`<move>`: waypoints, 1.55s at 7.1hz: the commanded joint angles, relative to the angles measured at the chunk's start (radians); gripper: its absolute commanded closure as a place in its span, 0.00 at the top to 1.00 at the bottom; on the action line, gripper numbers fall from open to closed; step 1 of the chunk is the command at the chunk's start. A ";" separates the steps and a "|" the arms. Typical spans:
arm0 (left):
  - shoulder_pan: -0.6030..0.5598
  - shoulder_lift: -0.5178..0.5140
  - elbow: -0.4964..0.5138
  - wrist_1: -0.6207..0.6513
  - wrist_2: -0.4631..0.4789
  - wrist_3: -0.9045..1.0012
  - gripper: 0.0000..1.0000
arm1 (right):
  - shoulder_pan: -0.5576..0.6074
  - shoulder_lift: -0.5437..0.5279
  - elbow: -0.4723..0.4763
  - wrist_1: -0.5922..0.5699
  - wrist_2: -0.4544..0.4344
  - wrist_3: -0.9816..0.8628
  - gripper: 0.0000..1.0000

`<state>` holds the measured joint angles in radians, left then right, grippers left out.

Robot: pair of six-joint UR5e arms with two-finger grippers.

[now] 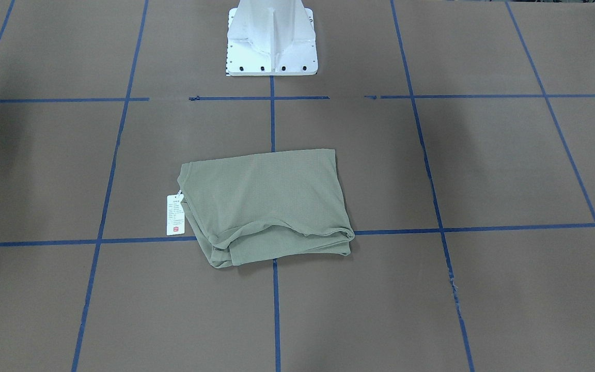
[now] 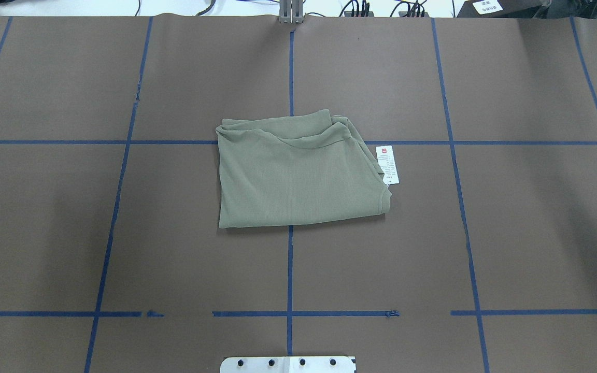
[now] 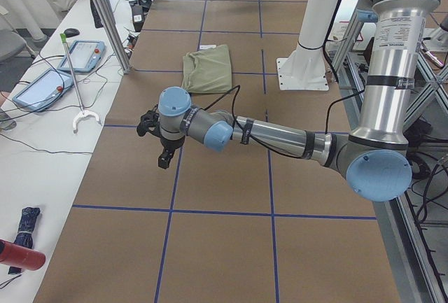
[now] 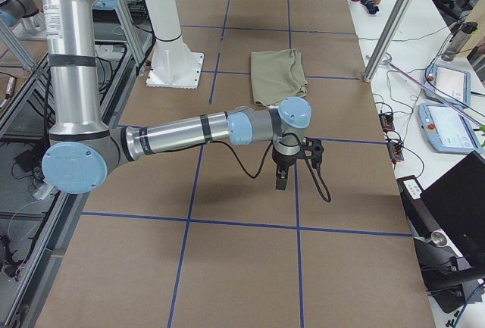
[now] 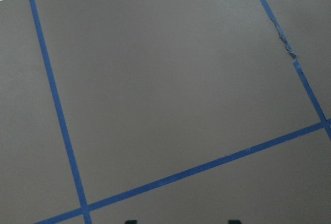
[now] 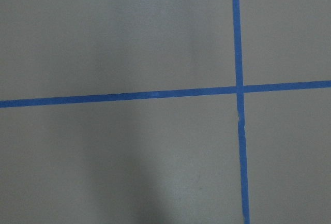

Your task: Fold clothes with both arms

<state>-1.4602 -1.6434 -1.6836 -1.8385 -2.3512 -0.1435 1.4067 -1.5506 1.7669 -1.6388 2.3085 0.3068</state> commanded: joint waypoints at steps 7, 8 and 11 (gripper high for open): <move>-0.066 0.127 -0.174 0.110 0.038 0.005 1.00 | 0.029 -0.085 0.003 0.005 0.029 -0.014 1.00; -0.060 0.148 -0.165 0.111 0.033 0.004 1.00 | 0.047 -0.089 0.022 0.001 0.006 -0.038 1.00; -0.058 0.149 -0.128 0.151 0.047 0.042 1.00 | 0.054 -0.124 0.058 -0.004 0.006 -0.048 1.00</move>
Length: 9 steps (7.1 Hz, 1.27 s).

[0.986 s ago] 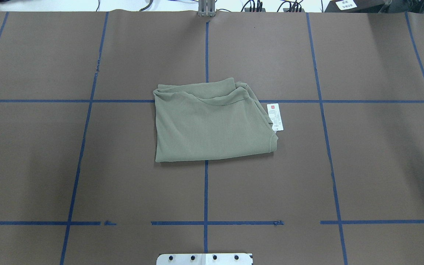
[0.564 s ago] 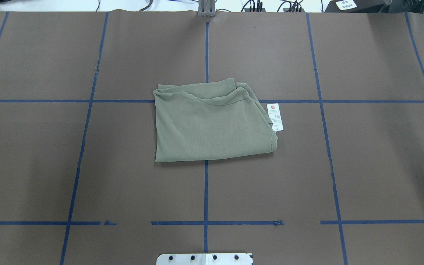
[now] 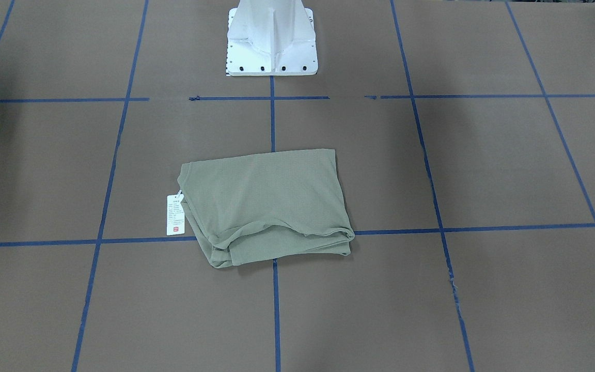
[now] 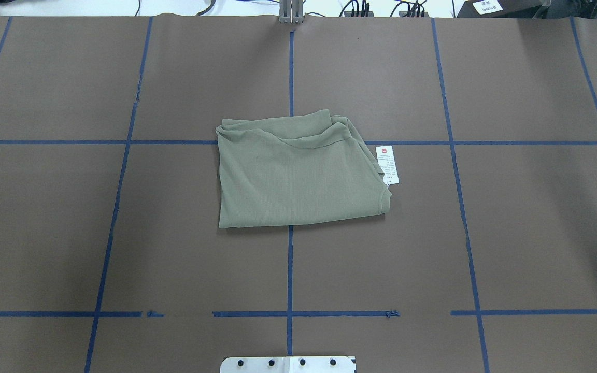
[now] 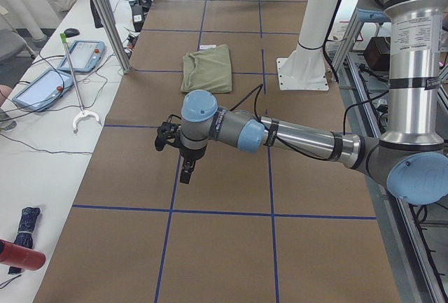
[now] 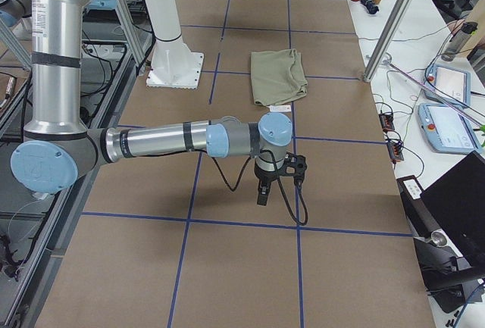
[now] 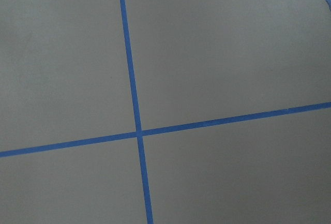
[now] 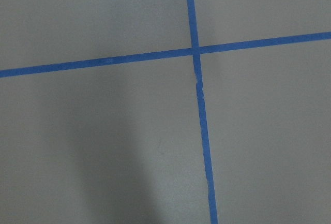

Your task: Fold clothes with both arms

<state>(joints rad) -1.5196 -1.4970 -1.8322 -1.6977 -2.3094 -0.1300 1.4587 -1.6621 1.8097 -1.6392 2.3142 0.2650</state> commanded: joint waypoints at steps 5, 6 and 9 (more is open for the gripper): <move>-0.005 0.026 0.004 0.038 0.002 0.150 1.00 | 0.000 0.005 -0.009 -0.001 0.013 -0.004 1.00; -0.005 0.050 0.011 0.036 0.004 0.151 1.00 | 0.000 0.028 0.000 -0.010 0.004 -0.004 1.00; -0.001 0.049 0.019 0.046 -0.007 0.077 1.00 | -0.029 0.028 0.000 -0.010 -0.004 -0.006 1.00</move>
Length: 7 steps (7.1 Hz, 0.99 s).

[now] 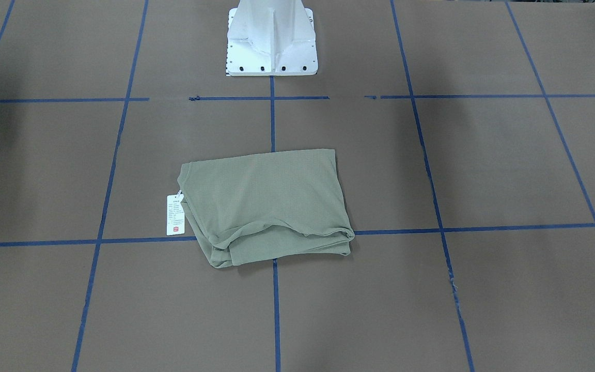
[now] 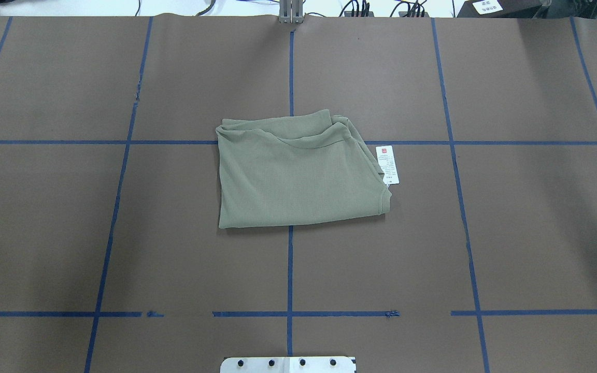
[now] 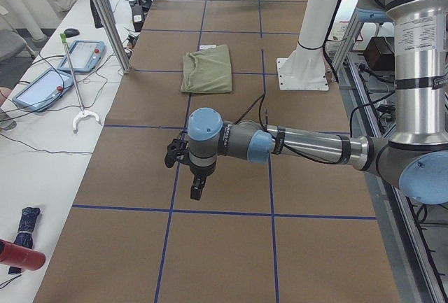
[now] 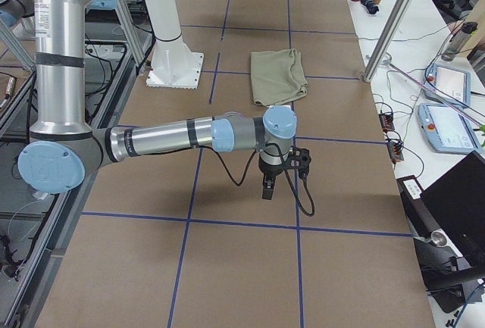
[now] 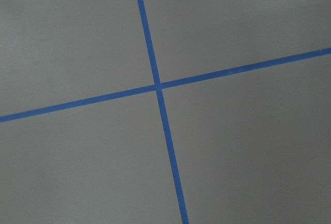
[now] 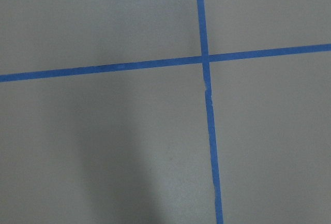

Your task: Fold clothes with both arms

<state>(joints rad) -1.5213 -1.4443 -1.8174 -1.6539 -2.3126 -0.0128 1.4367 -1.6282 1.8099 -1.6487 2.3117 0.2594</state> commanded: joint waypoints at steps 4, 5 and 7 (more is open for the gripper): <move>0.003 -0.031 0.001 -0.004 -0.004 -0.042 1.00 | -0.009 -0.004 -0.003 0.000 -0.003 0.004 1.00; 0.003 -0.031 0.001 -0.001 -0.002 -0.042 1.00 | -0.009 -0.002 -0.001 0.001 -0.003 0.006 1.00; 0.003 -0.030 0.003 -0.001 0.007 -0.041 1.00 | -0.009 -0.002 -0.003 0.006 -0.005 0.012 1.00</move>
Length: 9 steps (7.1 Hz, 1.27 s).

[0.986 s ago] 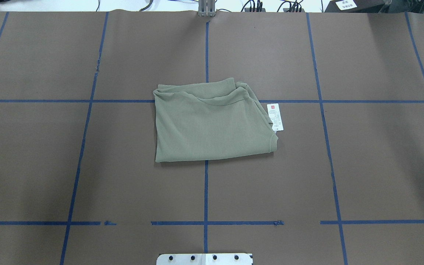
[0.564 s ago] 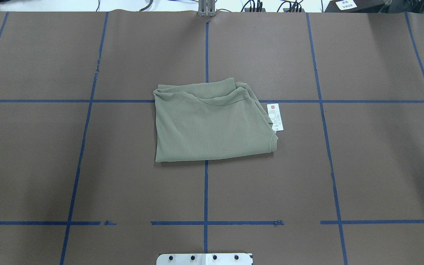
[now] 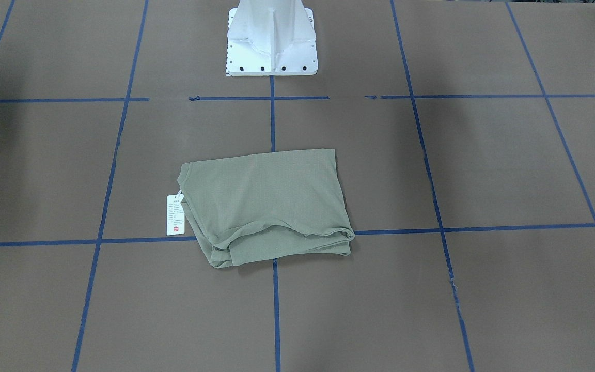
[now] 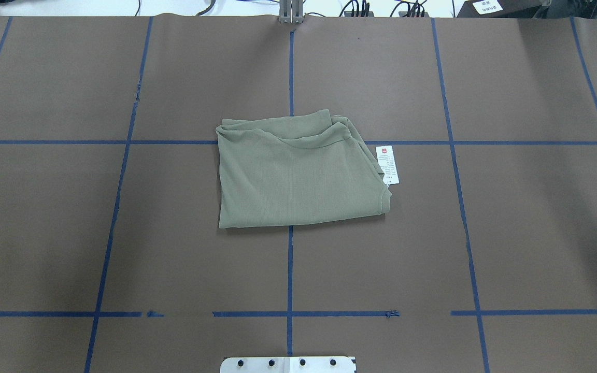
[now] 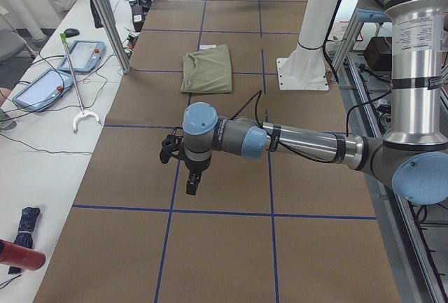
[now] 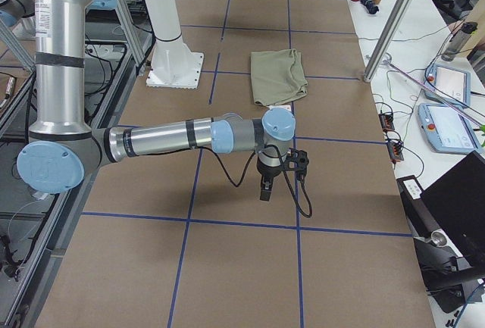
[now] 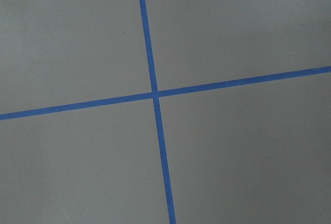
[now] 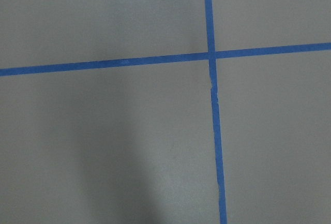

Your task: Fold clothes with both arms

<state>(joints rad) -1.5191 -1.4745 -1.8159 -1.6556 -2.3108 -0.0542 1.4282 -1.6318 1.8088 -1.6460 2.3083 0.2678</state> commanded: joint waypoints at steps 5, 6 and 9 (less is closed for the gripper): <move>0.000 0.000 0.003 -0.004 0.005 0.001 1.00 | 0.000 -0.002 -0.003 0.008 -0.012 0.005 1.00; 0.000 -0.001 0.004 -0.004 0.004 -0.001 1.00 | 0.000 -0.002 -0.008 0.009 -0.012 0.005 1.00; 0.000 -0.003 0.003 -0.006 0.002 -0.001 1.00 | 0.000 0.000 -0.008 0.009 -0.006 0.007 1.00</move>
<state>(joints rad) -1.5186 -1.4766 -1.8120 -1.6610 -2.3080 -0.0552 1.4281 -1.6328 1.8016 -1.6368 2.3031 0.2744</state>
